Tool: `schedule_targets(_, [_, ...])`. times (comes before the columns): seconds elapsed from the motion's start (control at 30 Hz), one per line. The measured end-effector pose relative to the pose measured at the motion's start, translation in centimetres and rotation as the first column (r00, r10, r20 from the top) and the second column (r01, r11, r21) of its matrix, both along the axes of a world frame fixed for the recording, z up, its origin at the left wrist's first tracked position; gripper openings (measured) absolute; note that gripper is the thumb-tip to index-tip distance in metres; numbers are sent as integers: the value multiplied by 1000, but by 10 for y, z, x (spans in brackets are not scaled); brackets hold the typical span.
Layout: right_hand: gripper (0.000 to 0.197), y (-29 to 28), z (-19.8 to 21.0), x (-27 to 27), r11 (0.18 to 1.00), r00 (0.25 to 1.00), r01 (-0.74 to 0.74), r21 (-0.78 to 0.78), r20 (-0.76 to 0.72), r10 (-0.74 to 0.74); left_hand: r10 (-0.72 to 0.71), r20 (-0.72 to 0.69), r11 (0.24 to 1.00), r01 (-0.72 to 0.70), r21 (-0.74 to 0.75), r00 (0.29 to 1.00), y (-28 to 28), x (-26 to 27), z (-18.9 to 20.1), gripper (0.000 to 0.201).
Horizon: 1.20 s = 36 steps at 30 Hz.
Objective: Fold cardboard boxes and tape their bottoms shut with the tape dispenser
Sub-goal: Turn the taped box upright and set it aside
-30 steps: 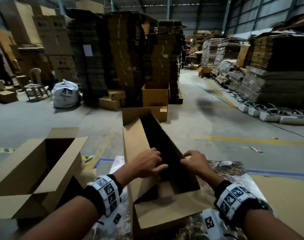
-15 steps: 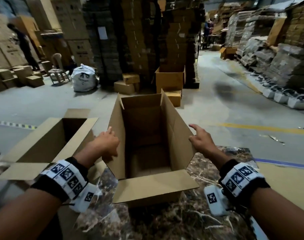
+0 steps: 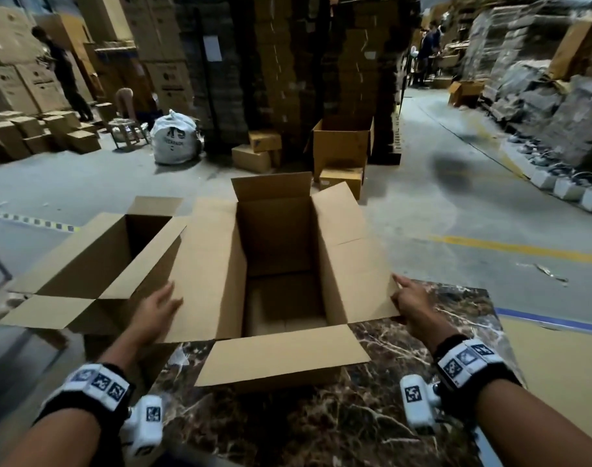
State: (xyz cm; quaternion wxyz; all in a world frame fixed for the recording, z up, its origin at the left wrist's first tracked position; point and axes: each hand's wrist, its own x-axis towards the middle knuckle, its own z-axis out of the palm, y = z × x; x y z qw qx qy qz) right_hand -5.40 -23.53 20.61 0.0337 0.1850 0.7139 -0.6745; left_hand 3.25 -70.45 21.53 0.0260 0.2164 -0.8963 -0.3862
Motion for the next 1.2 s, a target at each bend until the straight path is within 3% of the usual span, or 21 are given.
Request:
schedule_targets(0.07, [50,-1,-18,-3,988,1000,-16,152,4,15,29,166,983,2,-183,986,8,1,-30,49])
schedule_targets(0.1, [46,-3,-25,-2,950,1000,-24,312,-7,27,30,219,960,33,-278,975,18,0,-34,50])
schedule_targets(0.13, [42,-3,-33,-3,863,997,-59,502,-11,75,29,265,945,61,-323,964,29,-2,-34,51])
schedule_targets(0.2, [41,-9,-40,-1,555,974,-149,819,24,226,-48,337,954,143,-262,940,54,-5,-16,57])
schedule_targets(0.23, [39,-16,-37,-1,427,951,-173,887,37,306,-86,364,960,175,-220,928,62,-8,-10,60])
schedule_targets(0.27, [37,-23,-32,-1,388,922,-193,901,31,386,-138,380,967,207,-149,915,65,-12,-6,62])
schedule_targets(0.4, [48,-54,-2,-7,458,850,-376,805,104,517,-270,392,963,238,129,880,70,-22,-7,81])
schedule_targets(0.43, [55,-59,2,-8,477,843,-429,767,151,516,-249,376,965,196,176,893,70,-24,-12,77])
schedule_targets(0.5, [63,-65,-3,-9,496,827,-500,710,222,516,-167,309,963,89,254,936,78,-27,-21,50])
schedule_targets(0.57, [45,-72,-16,-11,527,825,-515,676,226,518,-57,240,934,-33,355,969,91,-29,-25,34])
schedule_targets(0.6, [39,-74,-19,-10,586,834,-509,631,192,518,-3,223,907,-91,410,975,97,-28,-24,31])
schedule_targets(0.7, [49,-78,-19,-7,796,861,-496,346,78,502,50,234,838,-168,519,971,109,-26,-20,24])
schedule_targets(0.8, [50,-80,-19,-8,821,861,-501,273,65,504,30,236,838,-153,524,971,107,-23,-15,27])
schedule_targets(0.87, [44,-80,-19,-8,757,856,-504,417,123,502,14,199,902,-98,420,980,100,-29,-23,23])
schedule_targets(0.9, [37,-81,-18,-7,680,852,-498,538,159,499,-9,191,944,-55,326,982,97,-29,-24,21])
schedule_targets(0.97, [24,-77,-15,-3,409,857,-402,819,180,484,-43,192,994,23,103,980,91,-30,-28,17])
schedule_targets(1.0, [27,-76,-14,0,294,853,-312,903,131,505,-59,174,998,61,-7,983,88,-28,-29,25])
schedule_targets(1.03, [34,-76,-11,4,235,828,-227,945,60,558,-93,160,989,111,-103,983,87,-23,-28,42])
schedule_targets(1.07, [39,-77,-5,9,239,782,-179,954,-9,623,-150,140,968,174,-180,979,87,-16,-26,59])
schedule_targets(1.13, [48,-76,6,16,267,636,-290,919,-23,772,-292,139,923,317,-219,946,90,1,-18,79])
schedule_targets(1.2, [61,-74,14,23,120,470,-503,856,154,869,-426,261,861,477,-175,866,94,15,-9,91])
